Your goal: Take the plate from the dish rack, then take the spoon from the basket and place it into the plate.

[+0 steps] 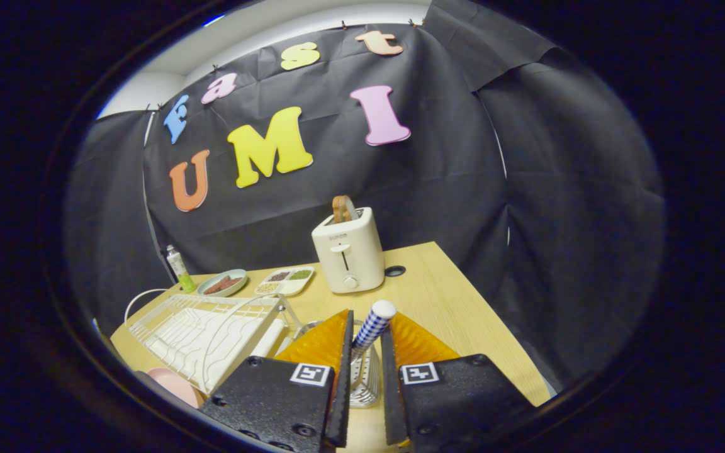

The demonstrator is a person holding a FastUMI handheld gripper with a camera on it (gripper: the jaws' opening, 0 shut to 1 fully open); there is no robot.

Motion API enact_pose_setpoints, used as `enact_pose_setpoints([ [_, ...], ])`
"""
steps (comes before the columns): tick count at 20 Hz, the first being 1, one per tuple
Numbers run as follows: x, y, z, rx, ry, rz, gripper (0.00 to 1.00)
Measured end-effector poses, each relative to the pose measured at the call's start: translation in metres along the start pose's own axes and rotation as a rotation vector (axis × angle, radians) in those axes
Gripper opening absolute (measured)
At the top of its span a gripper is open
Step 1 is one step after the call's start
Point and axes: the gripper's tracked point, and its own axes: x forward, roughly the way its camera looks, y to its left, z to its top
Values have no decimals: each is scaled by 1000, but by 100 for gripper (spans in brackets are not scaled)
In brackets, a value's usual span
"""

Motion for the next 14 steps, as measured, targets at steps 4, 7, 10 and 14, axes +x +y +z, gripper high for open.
enact_pose_setpoints([
  [4, -9, 25, 3, 14, 23, 17, 16],
  [7, -14, 28, 12, 3, -4, -55, 11],
  [10, -29, 29, 37, 24, -72, -131, 10],
  [14, -69, 46, 76, 4, -172, -211, 10],
])
